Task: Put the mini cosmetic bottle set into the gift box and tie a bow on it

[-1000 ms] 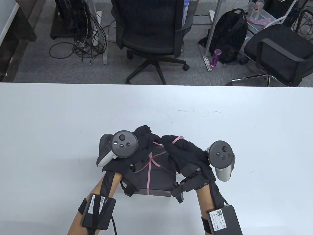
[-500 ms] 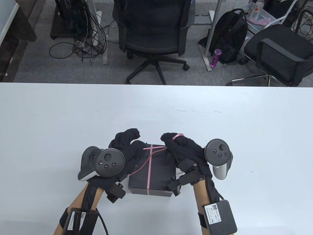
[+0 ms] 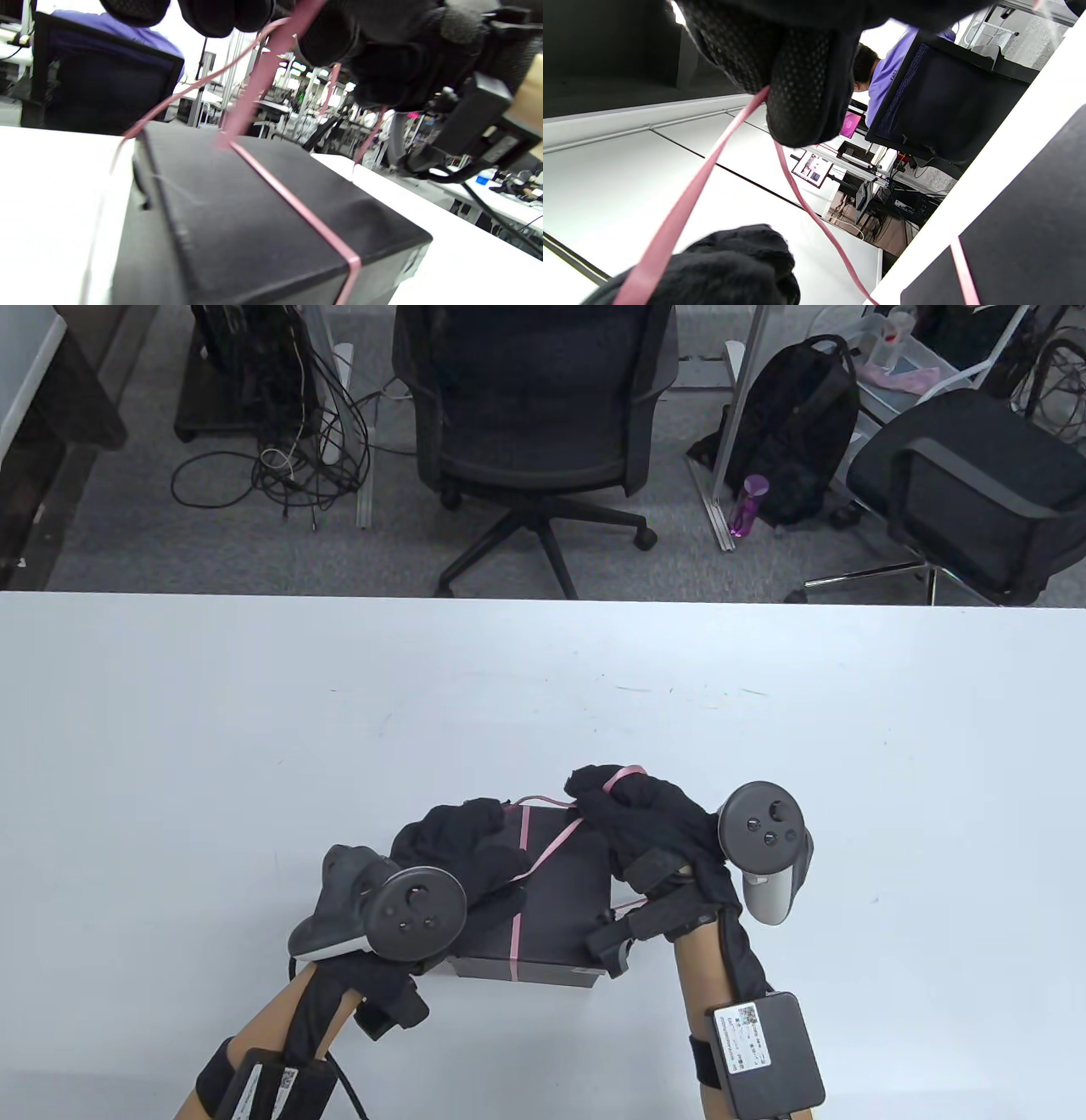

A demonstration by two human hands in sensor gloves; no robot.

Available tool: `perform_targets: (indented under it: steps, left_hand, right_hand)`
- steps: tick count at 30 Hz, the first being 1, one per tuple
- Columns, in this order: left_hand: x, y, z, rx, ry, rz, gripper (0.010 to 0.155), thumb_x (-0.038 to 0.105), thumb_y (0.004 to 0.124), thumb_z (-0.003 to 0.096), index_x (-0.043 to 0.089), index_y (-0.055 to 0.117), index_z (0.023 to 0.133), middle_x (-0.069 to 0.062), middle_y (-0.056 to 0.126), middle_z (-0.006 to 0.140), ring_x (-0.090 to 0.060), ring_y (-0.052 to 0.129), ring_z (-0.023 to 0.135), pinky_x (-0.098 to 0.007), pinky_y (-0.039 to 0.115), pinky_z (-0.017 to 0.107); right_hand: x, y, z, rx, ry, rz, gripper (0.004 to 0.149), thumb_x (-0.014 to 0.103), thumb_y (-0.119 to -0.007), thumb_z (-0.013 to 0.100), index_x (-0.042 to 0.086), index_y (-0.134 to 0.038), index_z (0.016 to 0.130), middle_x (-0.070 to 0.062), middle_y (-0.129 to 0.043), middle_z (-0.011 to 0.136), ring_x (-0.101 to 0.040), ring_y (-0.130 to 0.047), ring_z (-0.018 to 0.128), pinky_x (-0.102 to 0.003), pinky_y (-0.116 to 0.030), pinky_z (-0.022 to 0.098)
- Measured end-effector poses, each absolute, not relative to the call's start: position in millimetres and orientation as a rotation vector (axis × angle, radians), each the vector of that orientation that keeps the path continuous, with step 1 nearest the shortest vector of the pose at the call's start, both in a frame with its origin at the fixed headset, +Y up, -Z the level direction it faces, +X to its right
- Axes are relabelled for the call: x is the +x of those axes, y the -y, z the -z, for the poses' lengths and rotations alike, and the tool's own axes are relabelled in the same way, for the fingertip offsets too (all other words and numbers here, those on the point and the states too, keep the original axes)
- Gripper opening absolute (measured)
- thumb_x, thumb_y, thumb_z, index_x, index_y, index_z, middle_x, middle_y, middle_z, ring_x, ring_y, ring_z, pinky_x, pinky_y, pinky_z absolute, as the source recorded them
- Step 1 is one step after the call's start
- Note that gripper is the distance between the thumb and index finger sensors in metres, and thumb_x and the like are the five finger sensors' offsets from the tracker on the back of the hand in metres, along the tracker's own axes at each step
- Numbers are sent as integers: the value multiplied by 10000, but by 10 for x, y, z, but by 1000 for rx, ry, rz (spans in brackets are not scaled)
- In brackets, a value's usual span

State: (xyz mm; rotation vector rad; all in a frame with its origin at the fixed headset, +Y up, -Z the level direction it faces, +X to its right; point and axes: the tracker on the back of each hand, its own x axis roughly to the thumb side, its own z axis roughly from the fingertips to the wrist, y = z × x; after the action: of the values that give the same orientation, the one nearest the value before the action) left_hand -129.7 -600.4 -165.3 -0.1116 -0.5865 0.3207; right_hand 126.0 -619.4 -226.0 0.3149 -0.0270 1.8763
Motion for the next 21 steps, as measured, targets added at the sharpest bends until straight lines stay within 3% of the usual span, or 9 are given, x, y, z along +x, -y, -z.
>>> perform_targets:
  steps: [3, 6, 10, 12, 14, 15, 16, 17, 21]
  left_hand:
    - [-1482, 5961, 1794, -177, 558, -392, 761, 657, 681, 493, 298, 550, 1151, -169, 409, 1226, -434, 590, 1083, -667, 628, 739]
    - [-1658, 5971, 1970, -219, 515, -613, 813, 692, 653, 487, 289, 506, 1178, -170, 411, 1240, -451, 572, 1126, -691, 599, 751]
    - [-1610, 6105, 2205, -241, 504, -1040, 653, 552, 547, 600, 273, 486, 1187, -170, 463, 1236, -459, 590, 1133, -693, 576, 759]
    - [-1503, 6161, 2290, -310, 512, -1129, 618, 490, 532, 620, 268, 451, 1191, -174, 486, 1225, -444, 625, 1120, -671, 584, 768]
    - [-1409, 6196, 2360, -359, 500, -1121, 603, 432, 547, 629, 235, 434, 1188, -182, 583, 1177, -359, 883, 950, -552, 727, 732]
    - [-1365, 6210, 2397, -394, 492, -1074, 597, 406, 564, 628, 208, 453, 1180, -167, 677, 1123, -237, 1032, 733, -449, 859, 610]
    - [-1343, 6220, 2413, -434, 489, -1043, 593, 395, 585, 625, 195, 478, 1173, -123, 771, 1061, -134, 1069, 481, -361, 912, 440]
    - [-1316, 6233, 2426, -526, 501, -996, 589, 388, 617, 621, 200, 505, 1168, -87, 828, 1014, -74, 1042, 347, -311, 909, 353]
    - [-1263, 6272, 2412, -790, 641, -971, 613, 368, 722, 601, 216, 552, 1169, -79, 830, 1035, -72, 1021, 357, -308, 897, 364]
  right_hand:
    - [1302, 6158, 2248, 334, 27, -1879, 368, 229, -832, 500, 58, -895, 819, -118, -1005, 600, -17, -847, 87, -215, -845, 75]
    - [1321, 6115, 2234, 355, 37, -1889, 365, 226, -834, 498, 62, -896, 818, -119, -1005, 602, -19, -847, 89, -218, -845, 78]
    - [1264, 6066, 2215, 416, 31, -1873, 363, 225, -831, 500, 70, -893, 823, -116, -1002, 612, -23, -848, 95, -222, -845, 85]
    - [1224, 6043, 2198, 439, 28, -1873, 363, 223, -831, 501, 72, -892, 825, -116, -1001, 614, -25, -848, 96, -225, -844, 87]
    - [1190, 6010, 2176, 461, 38, -1885, 364, 223, -830, 500, 75, -892, 826, -114, -1001, 618, -27, -848, 97, -227, -845, 88]
    - [1177, 5990, 2165, 475, 47, -1898, 363, 223, -830, 500, 78, -892, 827, -113, -1000, 621, -28, -849, 98, -228, -845, 89]
    - [1172, 5981, 2158, 479, 52, -1907, 363, 222, -829, 500, 81, -891, 829, -110, -1000, 624, -29, -849, 99, -229, -845, 91]
    - [1164, 5973, 2151, 485, 62, -1921, 362, 220, -828, 499, 82, -893, 828, -111, -1001, 625, -31, -849, 99, -231, -845, 91]
    - [1079, 6002, 2141, 533, 41, -1963, 362, 215, -823, 500, 90, -891, 833, -106, -1000, 636, -35, -850, 100, -235, -844, 91]
